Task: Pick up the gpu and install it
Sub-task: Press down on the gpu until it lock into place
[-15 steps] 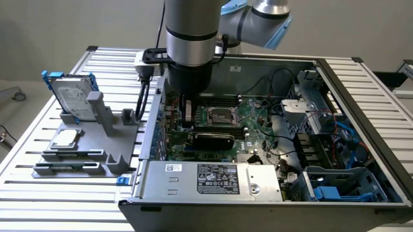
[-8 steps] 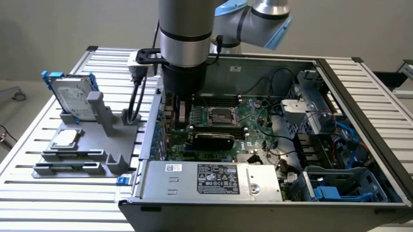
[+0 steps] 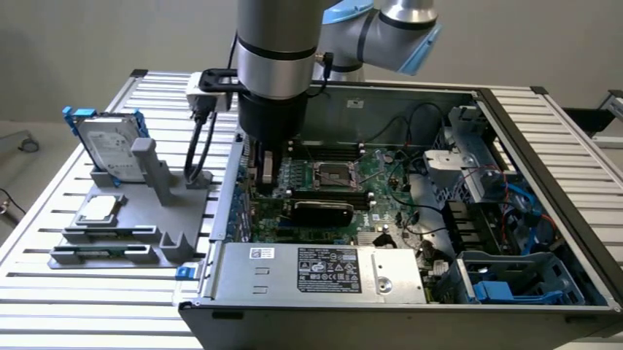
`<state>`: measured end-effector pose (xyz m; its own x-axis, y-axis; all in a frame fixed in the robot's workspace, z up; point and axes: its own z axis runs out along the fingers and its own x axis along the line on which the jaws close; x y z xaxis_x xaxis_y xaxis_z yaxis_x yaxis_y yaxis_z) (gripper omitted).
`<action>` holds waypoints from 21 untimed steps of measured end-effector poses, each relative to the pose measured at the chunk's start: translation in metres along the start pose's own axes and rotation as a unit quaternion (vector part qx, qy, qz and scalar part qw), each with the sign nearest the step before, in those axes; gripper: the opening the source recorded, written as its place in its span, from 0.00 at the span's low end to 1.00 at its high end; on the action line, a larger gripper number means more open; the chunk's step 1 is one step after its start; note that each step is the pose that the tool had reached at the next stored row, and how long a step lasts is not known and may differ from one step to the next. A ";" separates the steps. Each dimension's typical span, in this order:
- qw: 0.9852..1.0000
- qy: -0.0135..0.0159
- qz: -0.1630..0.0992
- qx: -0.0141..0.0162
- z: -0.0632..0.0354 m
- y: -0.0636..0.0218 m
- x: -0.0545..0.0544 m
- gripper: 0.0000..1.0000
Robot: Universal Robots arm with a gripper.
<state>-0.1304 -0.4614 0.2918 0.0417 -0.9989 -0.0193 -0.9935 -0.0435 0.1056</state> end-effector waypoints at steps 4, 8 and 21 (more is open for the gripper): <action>1.000 0.000 0.000 -0.007 -0.0028 0.0011 0.000 0.11; 1.000 0.001 0.000 -0.011 -0.0062 0.0016 0.000 0.11; 1.000 0.015 0.009 -0.016 -0.0088 0.0046 0.000 0.11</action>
<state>-0.1340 -0.4614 0.3010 0.0286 -0.9995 0.0136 -0.9901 -0.0264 0.1378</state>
